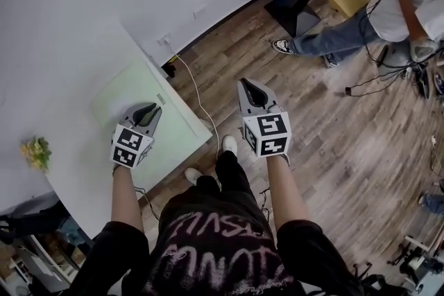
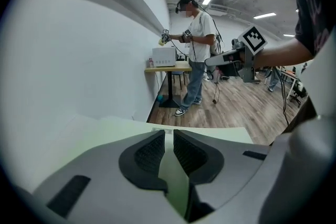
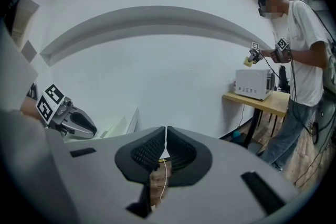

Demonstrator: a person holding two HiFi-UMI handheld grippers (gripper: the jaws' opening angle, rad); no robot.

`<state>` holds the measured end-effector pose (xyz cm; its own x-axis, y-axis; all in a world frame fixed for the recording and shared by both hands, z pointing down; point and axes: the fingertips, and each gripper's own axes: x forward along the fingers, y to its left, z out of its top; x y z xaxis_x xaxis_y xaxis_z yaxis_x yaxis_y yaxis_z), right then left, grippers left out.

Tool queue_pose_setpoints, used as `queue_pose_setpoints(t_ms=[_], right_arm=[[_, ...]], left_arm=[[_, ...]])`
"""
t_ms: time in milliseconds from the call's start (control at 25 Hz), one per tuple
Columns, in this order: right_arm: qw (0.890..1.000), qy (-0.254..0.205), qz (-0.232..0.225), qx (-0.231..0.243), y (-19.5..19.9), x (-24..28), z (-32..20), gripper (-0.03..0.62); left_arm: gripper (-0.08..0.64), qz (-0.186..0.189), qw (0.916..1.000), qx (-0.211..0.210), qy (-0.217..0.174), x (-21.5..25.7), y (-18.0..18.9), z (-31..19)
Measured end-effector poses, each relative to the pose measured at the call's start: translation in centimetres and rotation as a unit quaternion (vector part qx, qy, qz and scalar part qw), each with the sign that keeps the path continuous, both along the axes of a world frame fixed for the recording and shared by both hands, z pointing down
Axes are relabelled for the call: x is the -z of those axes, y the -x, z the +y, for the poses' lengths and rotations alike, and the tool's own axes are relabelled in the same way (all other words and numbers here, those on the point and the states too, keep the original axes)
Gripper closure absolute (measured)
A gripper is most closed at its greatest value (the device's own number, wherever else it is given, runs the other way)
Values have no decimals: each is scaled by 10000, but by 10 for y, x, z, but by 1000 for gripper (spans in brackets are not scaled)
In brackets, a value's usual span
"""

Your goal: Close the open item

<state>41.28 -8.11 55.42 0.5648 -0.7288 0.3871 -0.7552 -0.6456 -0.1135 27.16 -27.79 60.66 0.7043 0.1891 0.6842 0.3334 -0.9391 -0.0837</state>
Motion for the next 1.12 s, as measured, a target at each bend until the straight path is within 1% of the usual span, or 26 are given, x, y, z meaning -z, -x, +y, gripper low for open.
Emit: queue_pose_setpoints(t_ms=[80,160,360,520,680,920,1000,1120], right_arm=[[10000,2,-30,-93,-3,-3,10,566],[9998,7,-56,-166,-5,-5,17,566],[9996,54,-101,-274,-7,-14,29,566],[9996,61,-114,-247,-6,-14,27,566],[9998,37,-80,-180,-5,-10,22,566],[10000,-28,9,-4,4,0,7,566],[9999,-34,47,90,9,6,1,566],[9997,-66,131,219,16,13,-9,566]], left_arm=[[494,-153,9998,-48,-92,-9,0,4],[494,-215,9997,-34,-103,-15,-2,6],[499,-451,9990,-40,21,-20,-5,7],[500,-580,9983,-7,71,-23,-7,8],[500,-737,9970,71,225,-23,-8,7],[500,-557,9981,123,247,-21,-5,5],[504,-423,9980,289,360,-14,-5,2],[520,-135,9962,661,552,4,-2,-6]])
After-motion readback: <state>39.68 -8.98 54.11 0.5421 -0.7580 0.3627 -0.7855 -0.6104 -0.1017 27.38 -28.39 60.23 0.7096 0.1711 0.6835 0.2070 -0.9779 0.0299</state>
